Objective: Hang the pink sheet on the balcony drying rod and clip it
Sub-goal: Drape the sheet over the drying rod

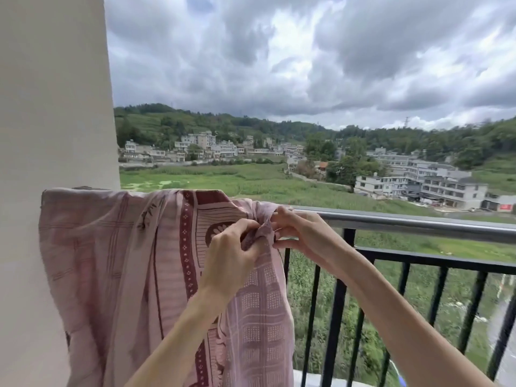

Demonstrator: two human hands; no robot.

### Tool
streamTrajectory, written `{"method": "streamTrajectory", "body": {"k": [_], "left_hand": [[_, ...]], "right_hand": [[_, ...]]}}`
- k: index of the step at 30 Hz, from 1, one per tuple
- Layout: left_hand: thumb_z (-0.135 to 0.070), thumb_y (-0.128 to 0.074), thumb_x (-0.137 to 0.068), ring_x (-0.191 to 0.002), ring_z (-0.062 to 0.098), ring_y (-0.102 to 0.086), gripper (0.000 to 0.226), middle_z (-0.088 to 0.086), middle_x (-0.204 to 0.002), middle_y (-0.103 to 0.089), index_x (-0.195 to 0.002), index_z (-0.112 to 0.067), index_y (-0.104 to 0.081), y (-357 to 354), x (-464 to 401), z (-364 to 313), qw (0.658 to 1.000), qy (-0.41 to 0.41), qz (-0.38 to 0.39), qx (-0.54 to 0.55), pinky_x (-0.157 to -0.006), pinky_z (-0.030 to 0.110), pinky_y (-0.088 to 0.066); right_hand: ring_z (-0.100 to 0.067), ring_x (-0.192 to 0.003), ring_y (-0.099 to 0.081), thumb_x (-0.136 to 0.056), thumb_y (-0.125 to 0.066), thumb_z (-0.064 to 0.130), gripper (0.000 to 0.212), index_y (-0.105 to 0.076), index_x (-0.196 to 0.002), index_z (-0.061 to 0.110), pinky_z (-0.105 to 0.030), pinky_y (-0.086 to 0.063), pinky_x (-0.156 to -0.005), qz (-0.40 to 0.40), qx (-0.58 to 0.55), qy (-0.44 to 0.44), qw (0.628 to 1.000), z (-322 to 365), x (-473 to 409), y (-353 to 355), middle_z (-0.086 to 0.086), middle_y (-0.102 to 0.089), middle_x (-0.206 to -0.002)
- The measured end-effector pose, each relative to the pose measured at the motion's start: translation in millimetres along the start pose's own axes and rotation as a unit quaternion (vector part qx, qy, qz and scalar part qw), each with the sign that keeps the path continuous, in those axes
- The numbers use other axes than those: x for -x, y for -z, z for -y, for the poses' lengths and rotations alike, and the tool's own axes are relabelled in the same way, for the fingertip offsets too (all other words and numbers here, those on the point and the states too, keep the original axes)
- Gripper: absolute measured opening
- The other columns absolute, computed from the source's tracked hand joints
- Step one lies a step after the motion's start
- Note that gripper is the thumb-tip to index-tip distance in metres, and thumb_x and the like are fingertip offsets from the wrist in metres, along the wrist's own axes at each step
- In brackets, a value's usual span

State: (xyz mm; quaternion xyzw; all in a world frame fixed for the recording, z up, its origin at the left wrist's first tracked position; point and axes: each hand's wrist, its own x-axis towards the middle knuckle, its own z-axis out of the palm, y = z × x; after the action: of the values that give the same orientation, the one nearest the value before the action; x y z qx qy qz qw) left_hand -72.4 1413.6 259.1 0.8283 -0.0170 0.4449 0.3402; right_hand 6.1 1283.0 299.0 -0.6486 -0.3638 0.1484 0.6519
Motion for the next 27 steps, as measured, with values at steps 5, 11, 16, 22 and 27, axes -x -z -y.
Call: {"method": "streamTrajectory", "body": {"k": [5,11,16,22,27], "left_hand": [[-0.013,-0.063,-0.084,-0.079,0.011,-0.065,0.014,-0.003,-0.081,-0.070,-0.081,-0.027,-0.066,16,-7,-15,0.960,0.199,-0.036,0.194,-0.070,0.015,-0.048],[-0.008,-0.049,-0.090,-0.060,0.008,-0.066,0.021,-0.004,-0.064,-0.070,-0.082,-0.015,-0.068,26,-26,-30,0.910,0.283,-0.040,0.302,-0.050,0.016,-0.048],[-0.013,-0.050,-0.092,-0.080,0.020,-0.065,0.021,0.004,-0.081,-0.072,-0.086,-0.015,-0.070,34,-30,-19,0.929,0.268,-0.020,0.255,-0.074,0.029,-0.049],[-0.016,-0.056,-0.089,-0.067,0.002,-0.052,0.010,-0.007,-0.080,-0.055,-0.094,-0.025,-0.056,38,-29,-28,0.986,0.066,-0.133,-0.080,-0.057,0.008,-0.043],[-0.058,-0.054,-0.076,-0.063,0.003,-0.046,0.045,-0.012,-0.076,-0.051,-0.094,-0.017,-0.060,17,-17,-50,0.964,-0.024,-0.082,-0.251,-0.070,0.023,-0.045]], "right_hand": [[-0.002,-0.069,-0.064,-0.090,-0.050,-0.004,0.023,-0.064,-0.107,0.002,-0.015,-0.053,-0.064,0.053,0.085,0.080,0.992,6,-7,-1,0.001,-0.067,-0.087],[0.005,-0.079,-0.057,-0.085,-0.061,0.005,0.031,-0.064,-0.115,0.014,-0.013,-0.050,-0.080,-0.029,0.339,0.265,0.902,0,-15,-2,0.002,-0.058,-0.102],[-0.019,-0.082,-0.060,-0.082,-0.063,0.018,0.017,-0.074,-0.093,0.012,-0.028,-0.049,-0.073,-0.070,0.424,0.388,0.815,5,-26,0,-0.005,-0.066,-0.091],[0.006,-0.060,-0.049,-0.084,-0.065,0.016,0.016,-0.074,-0.096,0.013,-0.006,-0.046,-0.064,-0.021,0.415,0.323,0.850,31,-37,-1,-0.004,-0.074,-0.091],[0.000,-0.063,-0.062,-0.080,-0.068,0.009,0.016,-0.073,-0.094,0.006,-0.008,-0.051,-0.062,0.039,0.330,0.230,0.915,44,-50,3,-0.005,-0.073,-0.087]]}}
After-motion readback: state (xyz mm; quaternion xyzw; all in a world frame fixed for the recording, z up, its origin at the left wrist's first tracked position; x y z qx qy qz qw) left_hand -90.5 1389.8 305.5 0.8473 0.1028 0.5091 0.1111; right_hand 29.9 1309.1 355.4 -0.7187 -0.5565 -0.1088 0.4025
